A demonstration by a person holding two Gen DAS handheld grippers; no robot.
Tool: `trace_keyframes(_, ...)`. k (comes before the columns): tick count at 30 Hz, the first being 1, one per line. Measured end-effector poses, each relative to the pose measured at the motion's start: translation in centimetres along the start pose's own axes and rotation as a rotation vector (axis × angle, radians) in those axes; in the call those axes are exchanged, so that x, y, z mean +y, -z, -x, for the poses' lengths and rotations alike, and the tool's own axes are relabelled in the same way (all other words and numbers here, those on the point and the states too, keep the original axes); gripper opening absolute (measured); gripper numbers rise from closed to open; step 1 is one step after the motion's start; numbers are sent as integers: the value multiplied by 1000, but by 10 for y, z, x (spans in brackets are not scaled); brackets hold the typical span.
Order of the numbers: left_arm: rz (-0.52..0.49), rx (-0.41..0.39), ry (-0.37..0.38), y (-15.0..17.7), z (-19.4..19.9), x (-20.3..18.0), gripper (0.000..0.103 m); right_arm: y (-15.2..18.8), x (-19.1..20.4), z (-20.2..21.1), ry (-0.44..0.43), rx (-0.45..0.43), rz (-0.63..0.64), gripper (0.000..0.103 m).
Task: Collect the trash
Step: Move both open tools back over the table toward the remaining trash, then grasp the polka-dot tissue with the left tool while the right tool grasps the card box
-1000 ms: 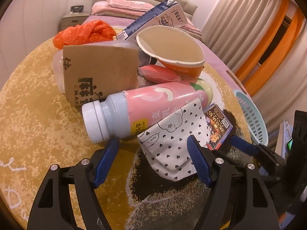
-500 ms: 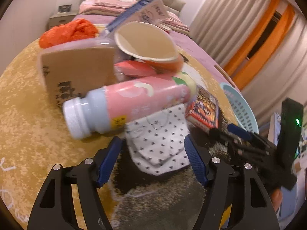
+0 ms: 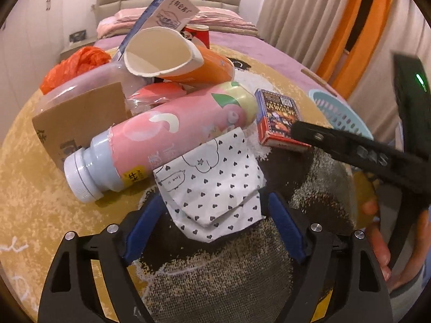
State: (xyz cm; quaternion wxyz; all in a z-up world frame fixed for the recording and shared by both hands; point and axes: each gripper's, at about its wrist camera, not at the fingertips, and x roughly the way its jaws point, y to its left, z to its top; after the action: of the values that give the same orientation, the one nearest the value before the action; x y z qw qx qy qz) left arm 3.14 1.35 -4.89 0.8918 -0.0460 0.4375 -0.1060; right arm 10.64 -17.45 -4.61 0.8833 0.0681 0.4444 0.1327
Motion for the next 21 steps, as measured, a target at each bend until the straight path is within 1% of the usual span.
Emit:
trace_keyframes(1,-1,0,-2,0,1,0,80,0,3,-3,-4,9,-1,76)
trace_keyframes(3,18,-4,7,-1,4,4,80,-4,9,-9,12,9,0,80)
trace_keyframes(5,64,-8,20,-2,6,17,80,-9,14,-15,30,18,7,81)
trace_keyframes(9,134,-12,57,-5,7,31,80,-14,22,-23,68,27,33,81)
trace_keyframes(11,134,-10,47,-8,4,30,80,-13,25,-25,94,27,54,80)
trace_keyframes(14,114,-13,32,-10,0,24,79,-10,24,-22,104,21,89,68)
trace_keyframes(15,106,-13,37,-11,-1,20,75,-9,23,-21,93,23,94,67)
trace_keyframes(16,96,-9,50,-11,0,17,71,-8,19,-19,83,25,96,67)
trace_keyframes(17,89,-6,70,-10,1,15,70,-6,14,-16,78,25,100,67)
trace_keyframes(18,87,-1,98,-9,3,13,66,-5,12,-14,74,25,103,66)
trace_keyframes(19,87,7,135,-8,4,11,62,-4,9,-11,64,27,108,66)
trace_keyframes(20,88,19,189,-6,5,8,62,-3,5,-9,53,28,114,66)
trace_keyframes(21,87,27,221,-4,6,7,62,-1,0,-6,42,27,125,66)
